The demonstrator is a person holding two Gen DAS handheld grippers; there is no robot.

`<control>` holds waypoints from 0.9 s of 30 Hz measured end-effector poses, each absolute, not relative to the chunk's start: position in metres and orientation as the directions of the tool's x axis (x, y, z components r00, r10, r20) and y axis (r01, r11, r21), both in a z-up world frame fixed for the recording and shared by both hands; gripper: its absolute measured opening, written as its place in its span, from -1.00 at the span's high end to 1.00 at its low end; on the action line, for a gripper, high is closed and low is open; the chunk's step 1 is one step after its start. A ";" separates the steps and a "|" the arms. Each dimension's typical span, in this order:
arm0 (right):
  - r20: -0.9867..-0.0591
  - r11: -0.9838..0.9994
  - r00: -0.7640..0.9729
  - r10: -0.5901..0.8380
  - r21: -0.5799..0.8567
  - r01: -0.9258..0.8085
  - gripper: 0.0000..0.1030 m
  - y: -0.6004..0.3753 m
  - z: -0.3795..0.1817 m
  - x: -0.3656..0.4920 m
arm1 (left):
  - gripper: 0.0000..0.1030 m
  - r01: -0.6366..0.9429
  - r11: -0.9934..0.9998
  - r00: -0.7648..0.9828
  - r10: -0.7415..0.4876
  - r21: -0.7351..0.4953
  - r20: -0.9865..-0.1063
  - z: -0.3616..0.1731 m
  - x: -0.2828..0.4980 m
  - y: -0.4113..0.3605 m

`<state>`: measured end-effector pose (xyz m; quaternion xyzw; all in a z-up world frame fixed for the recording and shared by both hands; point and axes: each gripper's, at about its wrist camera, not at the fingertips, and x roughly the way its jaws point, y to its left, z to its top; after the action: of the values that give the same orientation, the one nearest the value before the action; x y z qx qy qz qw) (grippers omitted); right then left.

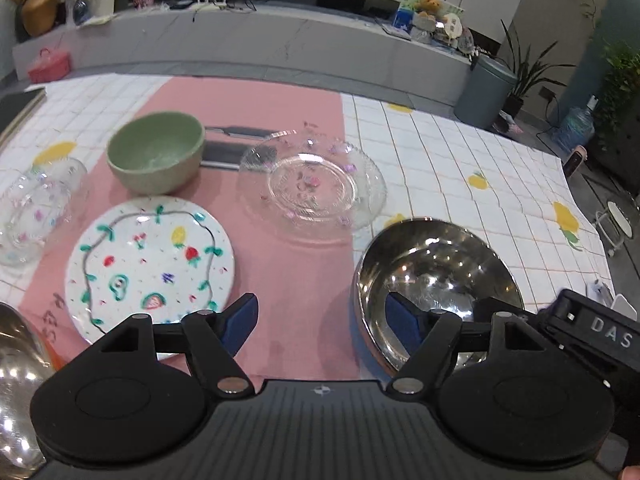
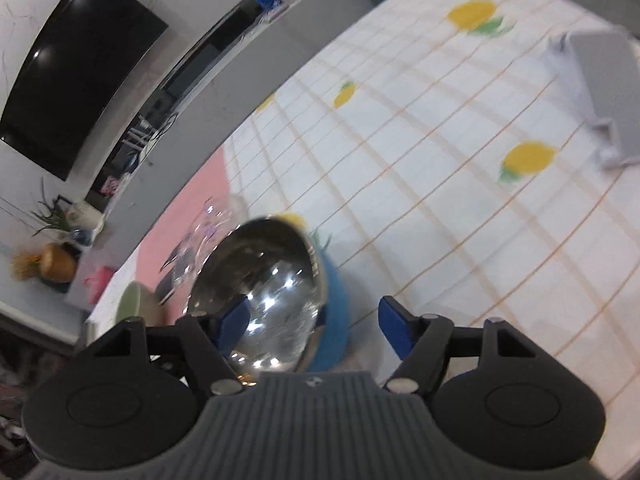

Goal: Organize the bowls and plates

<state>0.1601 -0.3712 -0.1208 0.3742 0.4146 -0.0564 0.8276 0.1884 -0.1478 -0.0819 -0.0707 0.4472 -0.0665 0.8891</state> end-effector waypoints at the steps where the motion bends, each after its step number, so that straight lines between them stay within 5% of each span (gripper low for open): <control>1: -0.735 0.726 0.645 0.208 0.558 0.403 -0.36 -0.370 -0.122 0.162 | -0.65 0.071 0.978 0.581 -0.201 -0.197 -0.789 -0.084 0.189 -0.149; 8: -0.744 0.726 0.641 0.189 0.545 0.418 -0.25 -0.369 -0.130 0.162 | -0.54 0.107 0.955 0.506 -0.291 -0.276 -0.812 -0.102 0.193 -0.156; 12: -0.757 0.764 0.628 0.179 0.509 0.396 0.08 -0.360 -0.132 0.165 | -0.08 0.098 0.941 0.472 -0.330 -0.323 -0.818 -0.112 0.193 -0.154; 14: -0.761 0.776 0.620 0.193 0.505 0.378 0.55 -0.357 -0.134 0.165 | 0.27 0.105 0.935 0.475 -0.347 -0.340 -0.808 -0.114 0.192 -0.153; 17: -0.767 0.806 0.616 0.178 0.473 0.356 0.65 -0.354 -0.132 0.165 | 0.48 0.112 0.937 0.488 -0.342 -0.331 -0.803 -0.113 0.187 -0.156; 27: -0.745 0.787 0.643 0.181 0.502 0.360 0.75 -0.360 -0.122 0.156 | 0.55 0.147 0.950 0.544 -0.311 -0.277 -0.780 -0.097 0.176 -0.161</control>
<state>0.1562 -0.3596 -0.1220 0.3223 0.4194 -0.0529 0.8470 0.1759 -0.1611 -0.0966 -0.0893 0.4594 -0.1312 0.8740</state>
